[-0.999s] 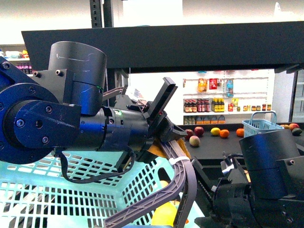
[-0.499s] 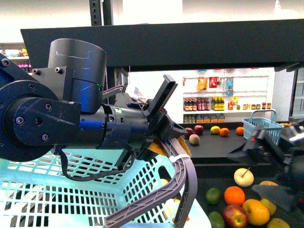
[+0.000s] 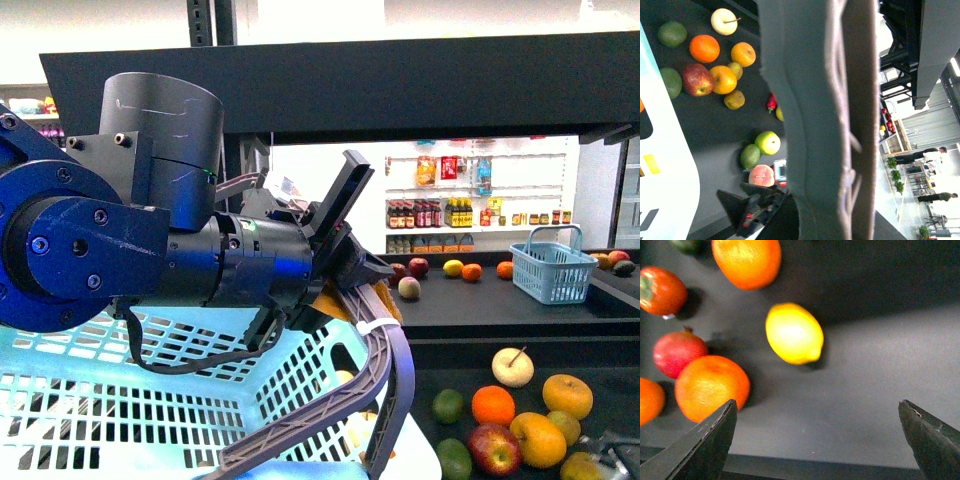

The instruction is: Pick lemon from shelf

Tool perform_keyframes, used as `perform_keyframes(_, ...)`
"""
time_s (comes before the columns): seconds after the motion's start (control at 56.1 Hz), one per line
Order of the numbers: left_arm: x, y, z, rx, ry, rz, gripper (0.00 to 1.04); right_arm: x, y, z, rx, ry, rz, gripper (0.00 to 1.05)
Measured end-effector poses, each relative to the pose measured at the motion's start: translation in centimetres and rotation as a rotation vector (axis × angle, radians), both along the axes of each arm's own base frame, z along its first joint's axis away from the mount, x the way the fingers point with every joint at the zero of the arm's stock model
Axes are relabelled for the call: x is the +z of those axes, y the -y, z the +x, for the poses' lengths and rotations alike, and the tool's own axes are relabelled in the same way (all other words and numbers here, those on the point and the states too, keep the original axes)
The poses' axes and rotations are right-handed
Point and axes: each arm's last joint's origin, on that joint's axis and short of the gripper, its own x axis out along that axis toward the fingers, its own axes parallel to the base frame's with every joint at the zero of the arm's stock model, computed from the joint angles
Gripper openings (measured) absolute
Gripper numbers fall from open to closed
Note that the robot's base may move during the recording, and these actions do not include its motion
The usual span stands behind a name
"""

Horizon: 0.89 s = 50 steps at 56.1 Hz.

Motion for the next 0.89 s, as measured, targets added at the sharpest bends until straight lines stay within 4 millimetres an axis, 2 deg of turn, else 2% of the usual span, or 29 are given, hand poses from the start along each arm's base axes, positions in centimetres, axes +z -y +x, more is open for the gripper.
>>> perform_keyframes(0.107, 0.0, 0.0, 0.0, -0.003, 0.0, 0.0, 0.07, -1.9, -1.5, 1.4, 0.026, -0.04, -0.001, 0.97)
perform_keyframes(0.392, 0.0, 0.0, 0.0, -0.003, -0.001, -0.001, 0.07, -3.7, -5.0, 5.4, 0.034, -0.062, -0.032, 0.97)
perform_keyframes(0.696, 0.0, 0.0, 0.0, -0.002, 0.0, -0.001, 0.07, -6.7, -5.9, 7.0, 0.002, -0.086, -0.115, 0.97)
perform_keyframes(0.892, 0.0, 0.0, 0.0, -0.004, -0.001, -0.001, 0.07, -7.6, -6.5, 8.0, 0.037, -0.07, -0.159, 0.97)
